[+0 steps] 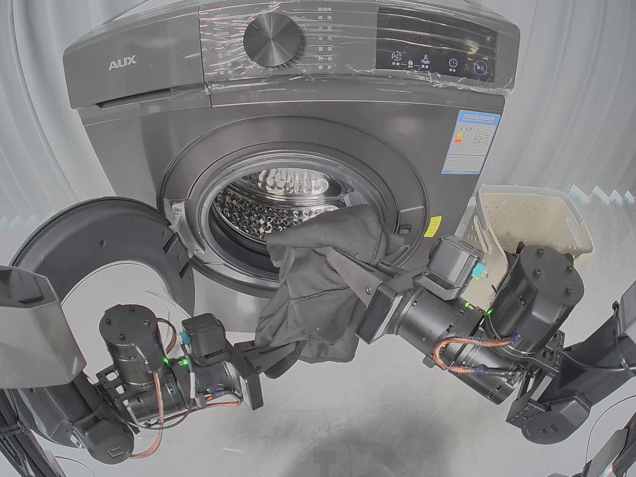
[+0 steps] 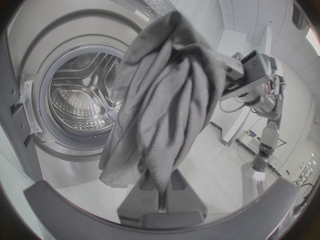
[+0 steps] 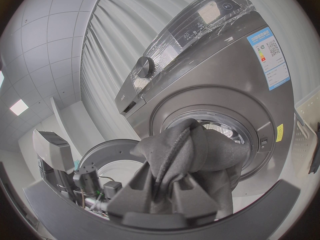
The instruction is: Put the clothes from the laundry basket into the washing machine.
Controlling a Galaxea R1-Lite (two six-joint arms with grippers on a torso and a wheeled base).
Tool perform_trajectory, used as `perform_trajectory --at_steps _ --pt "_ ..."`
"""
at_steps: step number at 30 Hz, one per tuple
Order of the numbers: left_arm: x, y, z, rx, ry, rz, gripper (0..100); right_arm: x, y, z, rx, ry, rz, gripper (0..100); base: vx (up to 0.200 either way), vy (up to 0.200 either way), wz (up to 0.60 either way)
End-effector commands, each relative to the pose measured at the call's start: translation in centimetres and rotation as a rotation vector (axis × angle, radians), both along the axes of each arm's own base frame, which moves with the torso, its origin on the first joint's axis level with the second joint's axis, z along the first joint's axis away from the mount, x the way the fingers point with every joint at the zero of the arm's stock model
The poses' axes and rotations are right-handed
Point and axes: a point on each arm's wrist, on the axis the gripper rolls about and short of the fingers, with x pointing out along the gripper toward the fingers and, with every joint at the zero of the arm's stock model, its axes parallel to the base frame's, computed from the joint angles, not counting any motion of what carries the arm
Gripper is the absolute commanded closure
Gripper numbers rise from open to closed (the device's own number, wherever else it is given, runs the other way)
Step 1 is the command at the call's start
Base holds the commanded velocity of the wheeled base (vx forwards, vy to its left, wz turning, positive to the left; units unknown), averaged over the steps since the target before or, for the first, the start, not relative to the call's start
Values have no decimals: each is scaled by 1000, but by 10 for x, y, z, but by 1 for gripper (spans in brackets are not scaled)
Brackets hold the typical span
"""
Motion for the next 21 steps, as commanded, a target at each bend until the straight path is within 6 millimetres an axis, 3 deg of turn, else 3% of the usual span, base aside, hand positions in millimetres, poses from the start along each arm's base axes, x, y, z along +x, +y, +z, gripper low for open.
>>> perform_trajectory --at_steps 1,8,21 --pt "-28 7 31 -86 -55 -38 100 2 1 -13 -27 22 -5 0 0 0 0" --pt "-30 8 60 -196 -122 -41 100 1 -1 -20 -54 42 -8 0 0 0 0" --pt "-21 4 66 -218 -147 -30 100 -3 -11 -39 -124 83 -18 0 0 0 0"
